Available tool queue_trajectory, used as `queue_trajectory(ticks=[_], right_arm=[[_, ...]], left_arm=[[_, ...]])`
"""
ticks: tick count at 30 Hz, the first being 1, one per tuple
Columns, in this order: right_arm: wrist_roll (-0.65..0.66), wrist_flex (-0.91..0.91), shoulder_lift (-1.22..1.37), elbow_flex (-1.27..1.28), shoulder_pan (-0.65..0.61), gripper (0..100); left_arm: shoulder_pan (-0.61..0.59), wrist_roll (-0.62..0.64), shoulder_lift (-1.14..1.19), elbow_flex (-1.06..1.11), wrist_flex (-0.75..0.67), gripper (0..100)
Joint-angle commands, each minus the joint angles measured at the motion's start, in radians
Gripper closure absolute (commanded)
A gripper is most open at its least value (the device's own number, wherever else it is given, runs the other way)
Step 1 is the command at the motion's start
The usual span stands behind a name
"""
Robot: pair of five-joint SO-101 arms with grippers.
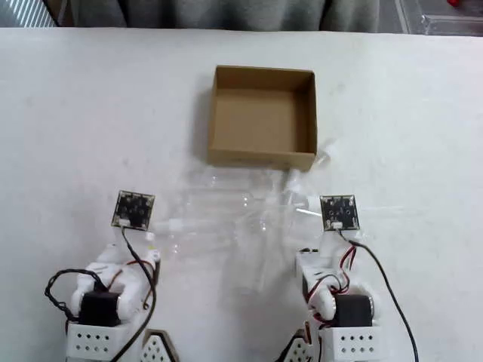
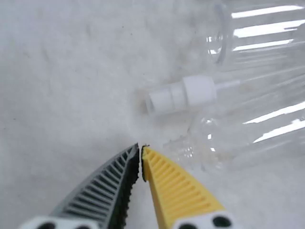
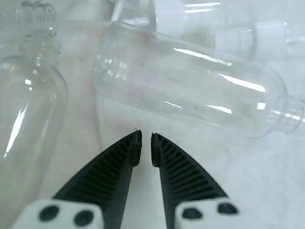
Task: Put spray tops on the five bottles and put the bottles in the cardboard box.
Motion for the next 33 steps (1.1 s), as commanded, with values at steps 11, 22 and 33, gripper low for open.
queue_trajectory(ticks=[11,22,33], right_arm=[[-0.003,0.007,-0.005,0.009,0.008,98.1],[0.0,0.002,-0.008,0.009,0.007,97.3],[0.0,0.007,-0.008,0.009,0.013,92.2]], left_arm=[[-0.005,-0.006,-0.012,-0.003,0.003,98],[-0.002,-0.008,-0.012,-0.018,-0.038,98],[-0.002,-0.002,-0.012,-0.224,-0.147,98]])
